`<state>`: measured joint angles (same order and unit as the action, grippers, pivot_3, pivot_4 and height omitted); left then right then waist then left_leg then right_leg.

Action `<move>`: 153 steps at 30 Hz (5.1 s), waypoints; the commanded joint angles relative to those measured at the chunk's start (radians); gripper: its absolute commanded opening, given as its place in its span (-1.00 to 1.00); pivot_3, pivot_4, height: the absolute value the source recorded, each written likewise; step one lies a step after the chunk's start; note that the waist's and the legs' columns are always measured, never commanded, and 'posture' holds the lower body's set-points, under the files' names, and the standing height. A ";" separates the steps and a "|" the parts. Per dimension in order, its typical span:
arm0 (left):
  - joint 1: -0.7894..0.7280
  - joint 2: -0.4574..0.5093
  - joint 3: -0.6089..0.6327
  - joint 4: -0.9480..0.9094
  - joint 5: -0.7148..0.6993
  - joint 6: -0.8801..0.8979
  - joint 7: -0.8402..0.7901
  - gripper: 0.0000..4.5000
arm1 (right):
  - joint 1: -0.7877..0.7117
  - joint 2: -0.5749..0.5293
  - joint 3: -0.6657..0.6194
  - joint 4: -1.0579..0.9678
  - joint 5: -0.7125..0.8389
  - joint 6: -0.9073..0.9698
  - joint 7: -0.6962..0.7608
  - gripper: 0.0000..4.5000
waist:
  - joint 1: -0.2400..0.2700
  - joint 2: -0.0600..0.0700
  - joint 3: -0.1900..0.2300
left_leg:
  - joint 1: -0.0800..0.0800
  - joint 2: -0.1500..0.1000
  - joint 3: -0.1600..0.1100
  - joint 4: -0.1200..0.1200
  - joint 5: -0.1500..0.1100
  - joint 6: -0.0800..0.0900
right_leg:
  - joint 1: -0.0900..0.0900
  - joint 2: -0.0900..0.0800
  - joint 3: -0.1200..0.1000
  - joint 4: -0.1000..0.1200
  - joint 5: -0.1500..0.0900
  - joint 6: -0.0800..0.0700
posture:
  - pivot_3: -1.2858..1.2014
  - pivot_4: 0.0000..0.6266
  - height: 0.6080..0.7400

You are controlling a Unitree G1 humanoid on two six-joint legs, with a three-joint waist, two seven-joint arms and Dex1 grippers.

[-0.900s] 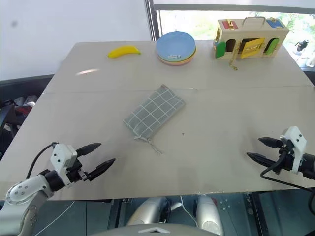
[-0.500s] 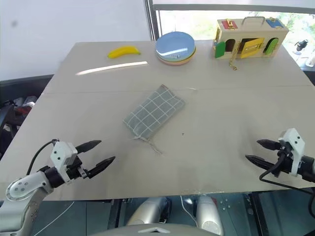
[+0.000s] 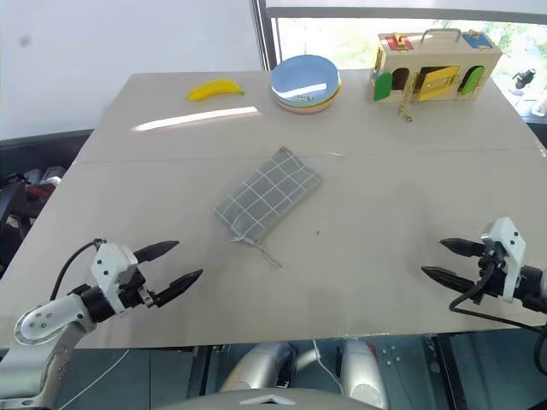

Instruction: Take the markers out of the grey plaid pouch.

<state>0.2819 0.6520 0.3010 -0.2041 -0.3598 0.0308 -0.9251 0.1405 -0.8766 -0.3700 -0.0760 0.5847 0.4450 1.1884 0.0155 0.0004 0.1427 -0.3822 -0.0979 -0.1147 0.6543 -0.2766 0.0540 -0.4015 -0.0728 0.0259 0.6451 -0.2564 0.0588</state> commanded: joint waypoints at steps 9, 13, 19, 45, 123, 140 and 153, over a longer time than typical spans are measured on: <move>-0.271 0.038 -0.235 0.299 0.545 -0.638 0.212 0.98 | -0.024 0.025 -0.057 -0.291 0.269 0.200 -0.071 1.00 | 0.015 0.000 -0.001 | 0.000 0.000 0.000 0.000 0.000 0.000 | 0.000 0.000 -0.001 0.000 0.000 0.000 | 0.03 -0.52 1.00; -0.445 0.033 -0.321 0.451 0.799 -0.779 0.419 0.98 | -0.069 0.020 -0.037 -0.363 0.306 0.226 -0.108 1.00 | 0.027 0.001 -0.001 | 0.000 -0.001 0.000 0.000 0.000 0.000 | 0.000 0.000 -0.001 0.000 0.001 -0.001 | 0.03 -0.52 1.00; -0.615 0.001 -0.467 0.637 1.013 -0.867 0.637 0.98 | -0.157 0.018 0.048 -0.463 0.311 0.255 -0.174 1.00 | 0.026 0.001 -0.002 | 0.001 -0.001 0.000 0.000 0.001 -0.001 | 0.000 0.000 -0.001 0.002 0.001 -0.001 | 0.03 -0.52 1.00; -0.753 -0.164 -0.623 0.560 0.916 -0.822 0.651 -0.99 | -0.540 0.266 0.587 -0.272 -0.100 0.325 -0.509 1.00 | 0.019 0.000 -0.003 | -0.007 -0.003 -0.002 0.012 0.001 -0.001 | -0.008 0.000 -0.003 0.012 0.001 0.000 | 0.03 -0.52 1.00; -0.557 -0.330 -0.376 0.030 -0.517 0.568 -0.051 -1.00 | -0.804 -0.155 0.633 -0.376 -0.195 0.387 -0.035 0.68 | -0.005 0.002 -0.002 | -0.014 -0.001 0.000 0.016 0.002 -0.001 | -0.013 0.001 -0.001 0.013 0.001 -0.001 | 0.03 -0.52 1.00; -0.488 -0.344 -0.493 0.221 -0.272 0.435 -0.172 -1.00 | -0.797 -0.105 0.936 -0.338 -0.422 0.381 -0.037 0.98 | -0.002 0.001 -0.003 | -0.014 -0.001 -0.002 0.016 0.002 -0.001 | -0.012 0.001 -0.002 0.012 0.001 -0.001 | 0.03 -0.52 1.00; -0.494 -0.365 -0.485 0.263 -0.247 0.423 -0.189 -1.00 | -0.766 -0.055 0.988 -0.210 -0.596 0.224 -0.043 0.03 | -0.004 -0.002 -0.006 | -0.012 -0.001 -0.002 0.016 0.002 -0.001 | -0.012 0.001 -0.002 0.013 0.001 -0.001 | 0.03 -0.52 1.00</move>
<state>-0.2213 0.2846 -0.1844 0.0521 -0.6202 0.4517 -1.1093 -0.6427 -0.9296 0.6199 -0.3280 0.0322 0.6717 1.1605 0.0117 -0.0017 0.1369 -0.3933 -0.0991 -0.1163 0.6707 -0.2749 0.0525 -0.4124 -0.0720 0.0240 0.6586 -0.2553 0.0581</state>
